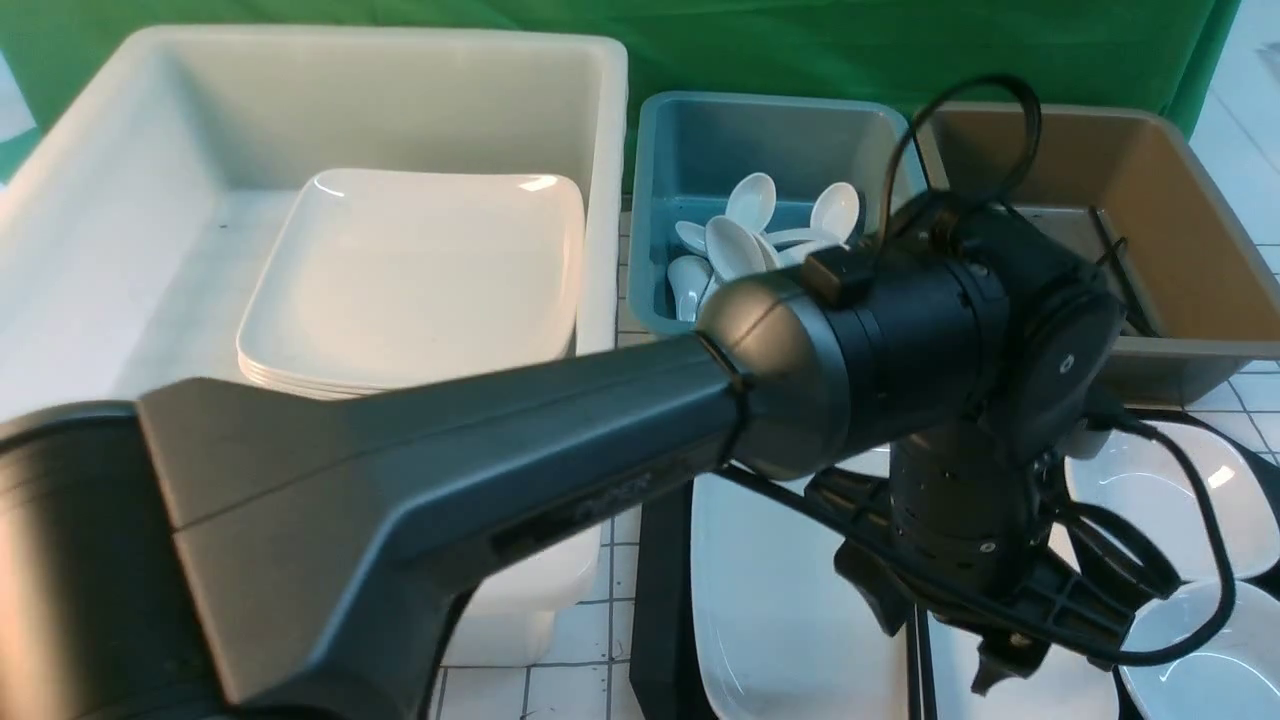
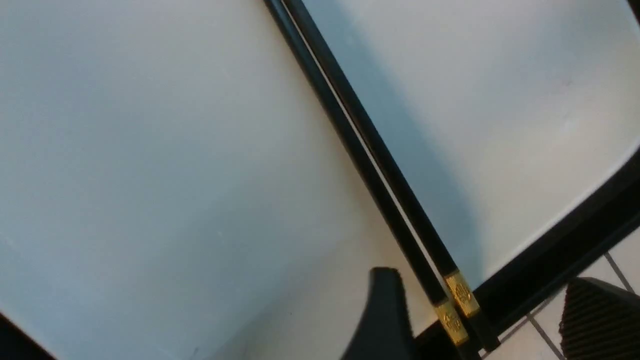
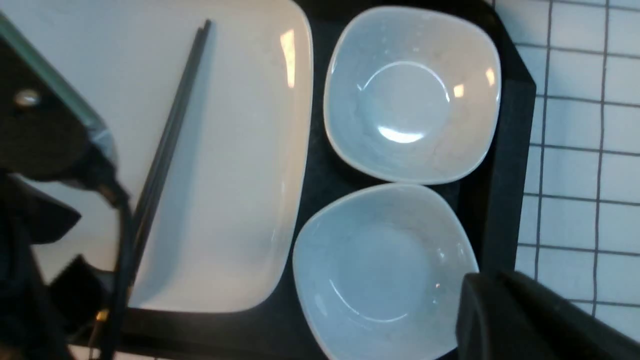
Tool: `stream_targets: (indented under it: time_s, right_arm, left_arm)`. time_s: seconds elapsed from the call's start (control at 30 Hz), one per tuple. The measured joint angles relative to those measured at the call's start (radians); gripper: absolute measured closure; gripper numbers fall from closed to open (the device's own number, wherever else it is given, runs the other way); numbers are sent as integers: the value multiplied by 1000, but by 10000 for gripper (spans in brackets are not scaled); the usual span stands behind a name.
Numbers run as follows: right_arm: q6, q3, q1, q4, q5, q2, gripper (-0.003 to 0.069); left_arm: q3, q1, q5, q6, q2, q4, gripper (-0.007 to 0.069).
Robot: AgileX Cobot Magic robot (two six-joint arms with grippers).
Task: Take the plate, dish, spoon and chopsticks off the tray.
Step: Use the left arm to grab a pair of chopsticks from the plate
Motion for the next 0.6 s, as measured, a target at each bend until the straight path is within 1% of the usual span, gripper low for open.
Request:
stream_targets:
  time_s: [0.07, 0.1, 0.2, 0.33, 0.5, 0.57, 0.6]
  right_arm:
    - [0, 1, 0, 7, -7, -1, 626]
    - [0, 2, 0, 17, -10, -1, 624]
    - [0, 3, 0, 41, -16, -1, 619]
    - [0, 3, 0, 67, -38, -1, 611]
    - [0, 3, 0, 69, -44, -1, 604]
    - [0, 3, 0, 69, -47, -1, 599]
    - [0, 3, 0, 69, -47, -1, 594]
  left_arm:
    - [-2, 0, -17, -5, 19, -12, 116]
    - [-3, 0, -22, -8, 26, -23, 108]
    - [-4, 0, -37, -18, 48, -39, 99]
    - [-5, 0, -44, -28, 86, -38, 105]
    - [-5, 0, -37, -47, 121, -37, 165]
    - [-5, 0, -44, -49, 123, -37, 211]
    - [-5, 0, -45, -49, 124, -37, 251]
